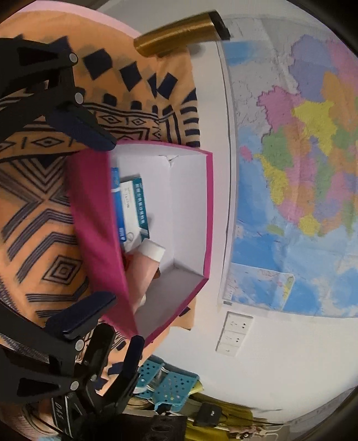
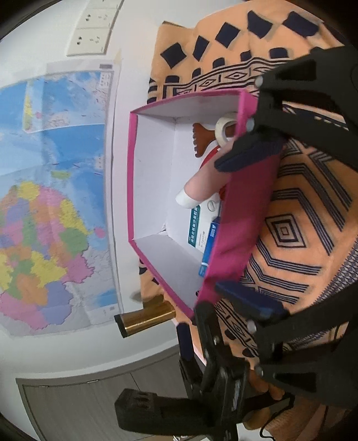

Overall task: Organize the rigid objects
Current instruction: 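Withdraw the open right gripper from the box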

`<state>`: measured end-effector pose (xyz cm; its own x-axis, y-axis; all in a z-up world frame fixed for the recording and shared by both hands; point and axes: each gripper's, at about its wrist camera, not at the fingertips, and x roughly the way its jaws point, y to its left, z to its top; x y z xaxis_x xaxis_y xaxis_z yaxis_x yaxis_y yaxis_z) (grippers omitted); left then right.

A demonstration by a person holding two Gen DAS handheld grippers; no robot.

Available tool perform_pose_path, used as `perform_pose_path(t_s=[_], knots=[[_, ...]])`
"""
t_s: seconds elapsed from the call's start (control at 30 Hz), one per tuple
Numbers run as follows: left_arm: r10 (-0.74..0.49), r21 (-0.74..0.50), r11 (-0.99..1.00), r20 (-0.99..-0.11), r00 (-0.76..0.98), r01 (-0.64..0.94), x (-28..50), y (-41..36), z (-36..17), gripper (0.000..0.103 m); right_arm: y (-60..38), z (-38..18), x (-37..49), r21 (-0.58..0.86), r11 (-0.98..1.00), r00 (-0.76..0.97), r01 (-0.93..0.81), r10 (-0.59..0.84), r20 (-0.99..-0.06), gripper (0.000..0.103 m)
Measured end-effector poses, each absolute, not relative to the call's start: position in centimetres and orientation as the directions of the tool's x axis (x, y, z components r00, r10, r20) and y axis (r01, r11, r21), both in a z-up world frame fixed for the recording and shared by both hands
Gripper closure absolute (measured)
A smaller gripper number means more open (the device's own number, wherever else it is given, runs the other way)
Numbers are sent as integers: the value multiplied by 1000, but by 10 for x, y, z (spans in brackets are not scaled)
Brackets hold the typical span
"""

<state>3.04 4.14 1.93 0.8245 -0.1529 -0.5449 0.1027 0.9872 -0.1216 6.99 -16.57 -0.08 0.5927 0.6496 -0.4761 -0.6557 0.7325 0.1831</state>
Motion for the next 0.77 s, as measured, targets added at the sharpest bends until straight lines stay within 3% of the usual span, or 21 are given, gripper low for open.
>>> perform_pose_path(t_s=[0.13, 0.77], knots=[[-109, -110, 992, -570, 814, 56, 16, 38, 6, 0, -164, -12, 49, 141, 754, 625, -641, 620, -475, 3], [6, -95, 992, -625, 781, -84, 5, 39, -21, 0, -163, -41, 36, 151, 797, 618, -584, 558, -554, 3]])
